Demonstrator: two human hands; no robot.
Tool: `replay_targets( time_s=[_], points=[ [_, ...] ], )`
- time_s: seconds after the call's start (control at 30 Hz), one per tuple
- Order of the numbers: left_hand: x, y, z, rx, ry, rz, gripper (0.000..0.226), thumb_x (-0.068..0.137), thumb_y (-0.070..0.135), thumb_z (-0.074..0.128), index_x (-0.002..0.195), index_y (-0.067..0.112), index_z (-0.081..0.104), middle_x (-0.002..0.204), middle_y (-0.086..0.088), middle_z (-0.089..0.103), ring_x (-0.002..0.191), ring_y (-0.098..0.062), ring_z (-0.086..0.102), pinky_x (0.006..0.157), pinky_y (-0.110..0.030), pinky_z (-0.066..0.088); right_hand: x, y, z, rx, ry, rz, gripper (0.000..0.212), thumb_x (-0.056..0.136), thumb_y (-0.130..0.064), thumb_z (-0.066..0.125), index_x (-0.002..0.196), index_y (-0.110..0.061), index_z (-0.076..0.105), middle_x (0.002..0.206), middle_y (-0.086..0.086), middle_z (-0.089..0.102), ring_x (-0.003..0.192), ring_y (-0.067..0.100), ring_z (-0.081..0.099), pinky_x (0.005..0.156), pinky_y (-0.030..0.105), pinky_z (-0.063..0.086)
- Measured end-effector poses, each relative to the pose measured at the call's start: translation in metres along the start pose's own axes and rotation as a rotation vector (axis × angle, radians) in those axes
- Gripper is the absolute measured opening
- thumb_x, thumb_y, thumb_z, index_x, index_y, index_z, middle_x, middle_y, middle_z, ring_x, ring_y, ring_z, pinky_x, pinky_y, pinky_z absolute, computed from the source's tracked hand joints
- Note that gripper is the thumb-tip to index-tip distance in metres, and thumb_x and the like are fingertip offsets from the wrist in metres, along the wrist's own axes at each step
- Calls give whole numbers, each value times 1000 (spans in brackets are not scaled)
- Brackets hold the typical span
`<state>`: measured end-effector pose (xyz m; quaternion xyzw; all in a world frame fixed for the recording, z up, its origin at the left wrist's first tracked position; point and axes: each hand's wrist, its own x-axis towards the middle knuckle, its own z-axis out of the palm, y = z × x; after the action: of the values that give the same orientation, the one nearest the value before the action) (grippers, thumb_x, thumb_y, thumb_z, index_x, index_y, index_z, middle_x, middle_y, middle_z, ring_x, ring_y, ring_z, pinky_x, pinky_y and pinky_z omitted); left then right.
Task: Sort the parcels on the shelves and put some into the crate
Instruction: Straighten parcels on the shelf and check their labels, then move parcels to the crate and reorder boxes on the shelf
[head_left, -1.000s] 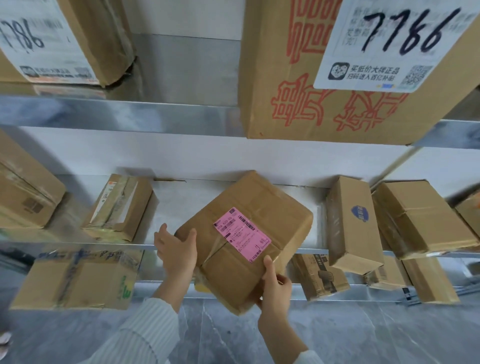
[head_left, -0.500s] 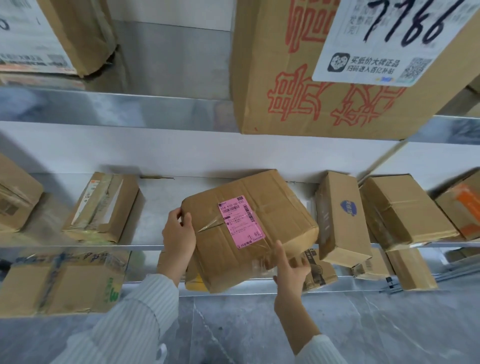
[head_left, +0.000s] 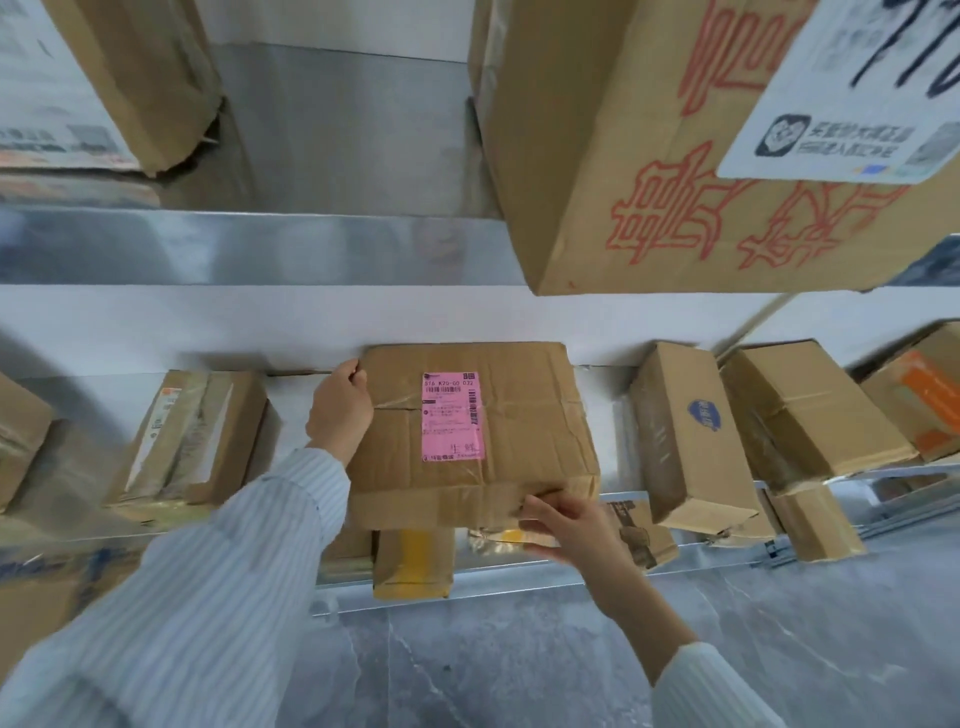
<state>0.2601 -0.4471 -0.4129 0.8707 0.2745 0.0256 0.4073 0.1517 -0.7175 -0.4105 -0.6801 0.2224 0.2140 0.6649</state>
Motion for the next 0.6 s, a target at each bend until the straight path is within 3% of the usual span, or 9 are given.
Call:
replay_targets(
  time_s=[0.17, 0.27, 0.33, 0.4, 0.5, 0.57, 0.6],
  points=[
    [2, 23, -4, -30, -24, 5, 44, 100, 22, 39, 143, 10, 37, 145, -13, 44, 131, -32, 42, 104, -40, 35, -10, 1, 15, -33, -76, 2, 21, 86, -17, 70, 102, -3, 65, 94, 10, 68, 88, 17, 68, 80, 32, 60],
    [-28, 37, 0, 20, 47, 177, 44, 95, 19, 45, 138, 13, 43, 138, -11, 50, 125, -30, 48, 100, -43, 42, -19, -1, 7, -46, -21, -48, 17, 89, -13, 66, 105, -8, 65, 91, 4, 68, 77, 15, 69, 72, 32, 59],
    [-56, 51, 9, 32, -23, 318, 39, 94, 19, 47, 134, 18, 48, 133, -7, 51, 114, -23, 54, 92, -37, 49, -26, -7, -7, -67, 65, -112, 13, 91, -11, 62, 104, -11, 65, 91, 4, 67, 72, 15, 69, 69, 32, 58],
    [-88, 72, 21, -21, -164, 400, 35, 96, 16, 48, 130, 20, 51, 129, -4, 52, 98, -18, 60, 81, -35, 55, -30, -16, -29, -109, 129, -184, 10, 93, -12, 60, 101, -14, 66, 95, 7, 68, 76, 17, 69, 76, 36, 57],
    [-133, 102, 49, -46, -285, 567, 31, 96, 12, 50, 125, 19, 57, 131, 3, 53, 108, -9, 57, 83, -16, 44, -38, -32, -63, -50, 209, -244, 10, 94, -8, 57, 100, -12, 65, 98, 12, 68, 77, 20, 66, 73, 31, 57],
    [-155, 117, 70, -70, -379, 580, 30, 96, 11, 49, 125, 18, 57, 128, 7, 50, 83, 5, 53, 65, -4, 39, -44, -39, -85, -8, 289, -272, 11, 94, -6, 56, 100, -10, 65, 93, 12, 67, 70, 17, 64, 62, 24, 54],
    [-165, 124, 82, -91, -433, 555, 30, 97, 10, 48, 125, 18, 56, 128, 7, 49, 68, 4, 49, 54, -4, 38, -46, -40, -95, 3, 327, -282, 12, 94, -6, 55, 100, -9, 66, 90, 11, 67, 69, 17, 64, 63, 26, 55]
  ],
)
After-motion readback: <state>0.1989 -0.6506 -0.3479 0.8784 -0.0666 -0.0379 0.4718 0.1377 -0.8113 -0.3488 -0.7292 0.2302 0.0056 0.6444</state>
